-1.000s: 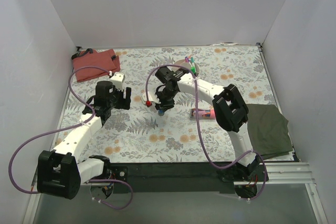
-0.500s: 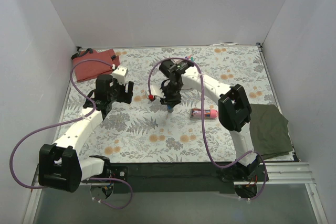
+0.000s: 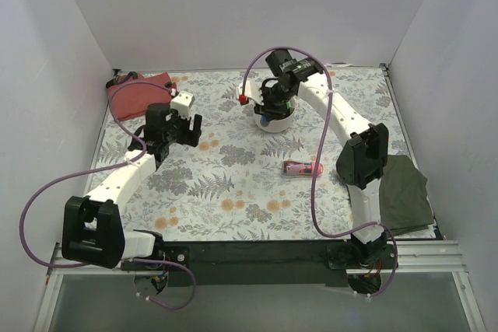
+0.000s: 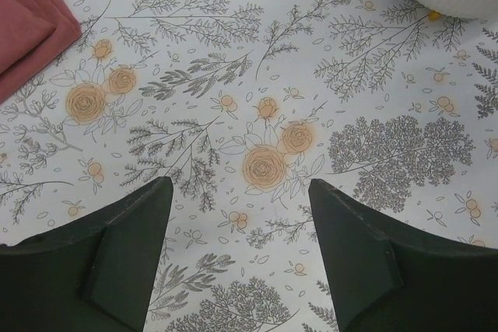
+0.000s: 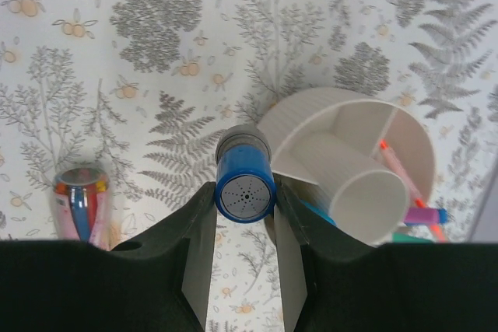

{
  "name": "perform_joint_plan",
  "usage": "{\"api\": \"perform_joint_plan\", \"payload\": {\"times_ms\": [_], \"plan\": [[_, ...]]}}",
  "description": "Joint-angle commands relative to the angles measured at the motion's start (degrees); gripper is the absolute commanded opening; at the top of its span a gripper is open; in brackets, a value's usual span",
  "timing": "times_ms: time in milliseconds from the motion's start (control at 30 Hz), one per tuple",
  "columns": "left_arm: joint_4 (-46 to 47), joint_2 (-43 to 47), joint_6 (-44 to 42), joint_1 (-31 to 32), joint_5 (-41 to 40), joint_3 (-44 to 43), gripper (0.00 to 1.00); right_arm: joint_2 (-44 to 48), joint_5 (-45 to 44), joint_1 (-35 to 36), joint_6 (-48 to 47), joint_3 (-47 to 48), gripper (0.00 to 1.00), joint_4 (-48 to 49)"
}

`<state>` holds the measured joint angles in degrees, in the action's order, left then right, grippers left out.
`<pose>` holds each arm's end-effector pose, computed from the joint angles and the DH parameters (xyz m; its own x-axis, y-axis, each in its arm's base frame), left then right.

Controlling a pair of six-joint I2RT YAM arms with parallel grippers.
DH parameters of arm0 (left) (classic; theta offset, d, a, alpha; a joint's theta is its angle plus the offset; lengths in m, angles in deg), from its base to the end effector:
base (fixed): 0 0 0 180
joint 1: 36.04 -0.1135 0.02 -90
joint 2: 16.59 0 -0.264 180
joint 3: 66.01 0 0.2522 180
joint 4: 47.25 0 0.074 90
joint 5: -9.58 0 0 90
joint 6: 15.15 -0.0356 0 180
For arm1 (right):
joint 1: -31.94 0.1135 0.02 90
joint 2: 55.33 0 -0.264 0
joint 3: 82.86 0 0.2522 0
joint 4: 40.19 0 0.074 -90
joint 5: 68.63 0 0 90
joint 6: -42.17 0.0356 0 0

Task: Sort the stationery into containers
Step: Place the stationery in the storage box.

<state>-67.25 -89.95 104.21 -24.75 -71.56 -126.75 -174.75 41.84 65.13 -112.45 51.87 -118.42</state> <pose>0.2759 -0.0607 0.2525 -0.6179 -0.3706 -0.6934 0.0203 0.8741 -0.4853 0.3629 0.2523 0.3145 0.2644 -0.8385 -0.4764 -0.9501 -0.1417 -0.2778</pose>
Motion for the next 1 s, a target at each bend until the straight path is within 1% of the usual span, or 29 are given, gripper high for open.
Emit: {"api": "perform_joint_plan", "payload": {"times_ms": [0, 200, 333, 633, 700, 867, 967], "plan": [[3.4, -2.0, 0.2, -0.3, 1.3, -2.9, 0.71, 3.8, -0.3, -1.0, 1.7, 6.4, 0.01, 4.3], [4.0, -7.2, 0.1, -0.3, 1.9, -5.3, 0.7, 3.3, -2.2, -1.9, 4.1, 8.3, 0.01, 8.9], [3.5, -9.7, 1.4, -0.4, 3.1, -8.0, 0.7, -0.5, -2.7, -3.1, 8.1, 13.8, 0.01, 10.6], [0.7, -13.3, 2.2, -0.3, 3.1, -11.6, 0.71, -5.9, -4.6, -3.0, 12.1, 16.8, 0.01, 13.1], [0.9, -13.4, 2.2, -0.4, 3.2, -11.5, 0.71, -5.8, -3.9, -3.0, 12.3, 16.1, 0.01, 13.0], [1.9, -14.1, 3.4, -0.3, 2.6, -10.5, 0.71, -4.5, -5.0, -2.7, 10.7, 10.3, 0.01, 12.7], [2.5, -14.2, 3.9, -0.4, 2.6, -10.1, 0.71, -4.9, -5.4, -2.7, 10.0, 9.9, 0.01, 12.1]]}}
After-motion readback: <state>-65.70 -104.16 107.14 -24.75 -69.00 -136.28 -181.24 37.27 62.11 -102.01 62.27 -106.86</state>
